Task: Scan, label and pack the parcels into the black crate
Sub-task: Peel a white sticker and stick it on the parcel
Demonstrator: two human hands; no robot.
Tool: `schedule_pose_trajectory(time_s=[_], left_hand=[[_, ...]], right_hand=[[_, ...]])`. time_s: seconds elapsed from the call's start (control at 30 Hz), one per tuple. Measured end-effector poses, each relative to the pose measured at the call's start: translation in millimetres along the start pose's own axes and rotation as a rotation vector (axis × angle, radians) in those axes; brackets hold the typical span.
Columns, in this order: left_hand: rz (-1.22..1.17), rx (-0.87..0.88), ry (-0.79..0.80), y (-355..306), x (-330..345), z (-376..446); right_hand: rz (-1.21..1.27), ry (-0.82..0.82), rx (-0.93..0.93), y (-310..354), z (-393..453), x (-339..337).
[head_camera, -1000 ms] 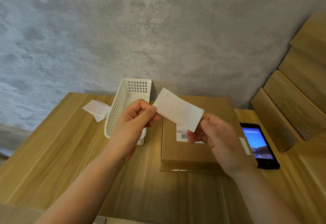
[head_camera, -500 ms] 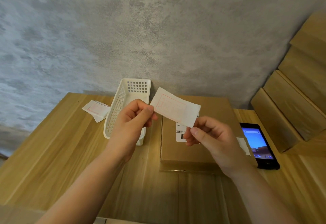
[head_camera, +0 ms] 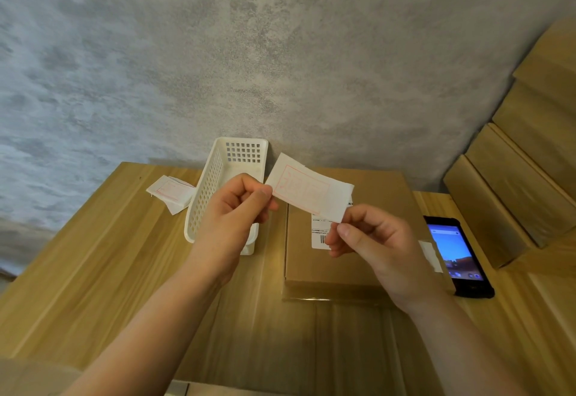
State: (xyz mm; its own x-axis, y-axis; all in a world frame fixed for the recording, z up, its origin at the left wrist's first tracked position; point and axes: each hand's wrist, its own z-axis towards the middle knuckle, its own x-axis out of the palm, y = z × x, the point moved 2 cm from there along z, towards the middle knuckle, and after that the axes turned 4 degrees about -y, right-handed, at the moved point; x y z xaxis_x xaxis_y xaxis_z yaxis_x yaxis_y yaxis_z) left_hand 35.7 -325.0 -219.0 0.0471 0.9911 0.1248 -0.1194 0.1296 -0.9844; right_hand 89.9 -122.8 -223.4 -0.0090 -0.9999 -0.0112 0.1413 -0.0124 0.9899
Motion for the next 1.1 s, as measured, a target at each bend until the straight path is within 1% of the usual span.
schedule_pose_trajectory(time_s=[0.3, 0.5, 0.57, 0.6, 0.63, 0.67, 0.7, 0.73, 0.77, 0.8, 0.83, 0.87, 0.9, 1.0, 1.1], left_hand=[[0.014, -0.005, -0.009, 0.1, -1.0, -1.0], [0.042, -0.012, -0.008, 0.9, -2.3, -2.0], [0.119, -0.032, -0.006, 3.9, -3.9, 0.5], [0.243, -0.026, -0.005, 7.1, -5.3, 2.3], [0.451, 0.021, -0.027, 9.8, -6.6, 3.3], [0.672, 0.119, -0.075, 9.9, -7.7, 2.8], [0.813, 0.287, -0.131, 6.2, -7.6, 0.8], [0.858, 0.476, -0.144, 0.5, -4.9, -2.7], [0.840, 0.620, -0.091, -4.7, 0.3, -7.6], [0.801, 0.702, 0.004, -8.5, 6.6, -13.0], [0.754, 0.720, 0.115, -8.6, 12.3, -17.4], [0.697, 0.688, 0.202, -8.4, 17.3, -20.9], [0.629, 0.633, 0.247, -7.0, 20.5, -21.9], [0.459, 0.471, 0.210, -1.8, 22.1, -20.4], [0.381, 0.402, 0.182, 1.6, 21.6, -19.8]], right_hand=[[0.007, 0.026, 0.014, 0.7, -1.4, 0.0], [-0.044, -0.030, 0.014, 4.5, -0.6, 2.7], [-0.063, -0.030, 0.017, 5.1, 0.2, 3.2], [-0.083, -0.032, 0.022, 4.7, 0.8, 3.1], [-0.113, -0.036, 0.029, 4.1, 1.5, 3.0], [-0.148, -0.037, 0.041, 3.8, 1.8, 3.4], [-0.175, -0.033, 0.053, 4.5, 2.0, 4.5], [-0.189, -0.025, 0.064, 5.6, 2.0, 6.1], [-0.186, -0.010, 0.069, 6.8, 2.1, 8.1], [-0.173, 0.007, 0.071, 8.4, 2.2, 10.1], [-0.154, 0.024, 0.063, 10.1, 2.4, 12.0], [-0.134, 0.036, 0.046, 11.8, 2.6, 13.6], [-0.111, 0.042, 0.023, 12.9, 3.0, 14.9], [-0.056, 0.028, -0.024, 14.5, 1.9, 16.0], [-0.074, 0.038, -0.067, 15.1, -0.9, 17.5]])
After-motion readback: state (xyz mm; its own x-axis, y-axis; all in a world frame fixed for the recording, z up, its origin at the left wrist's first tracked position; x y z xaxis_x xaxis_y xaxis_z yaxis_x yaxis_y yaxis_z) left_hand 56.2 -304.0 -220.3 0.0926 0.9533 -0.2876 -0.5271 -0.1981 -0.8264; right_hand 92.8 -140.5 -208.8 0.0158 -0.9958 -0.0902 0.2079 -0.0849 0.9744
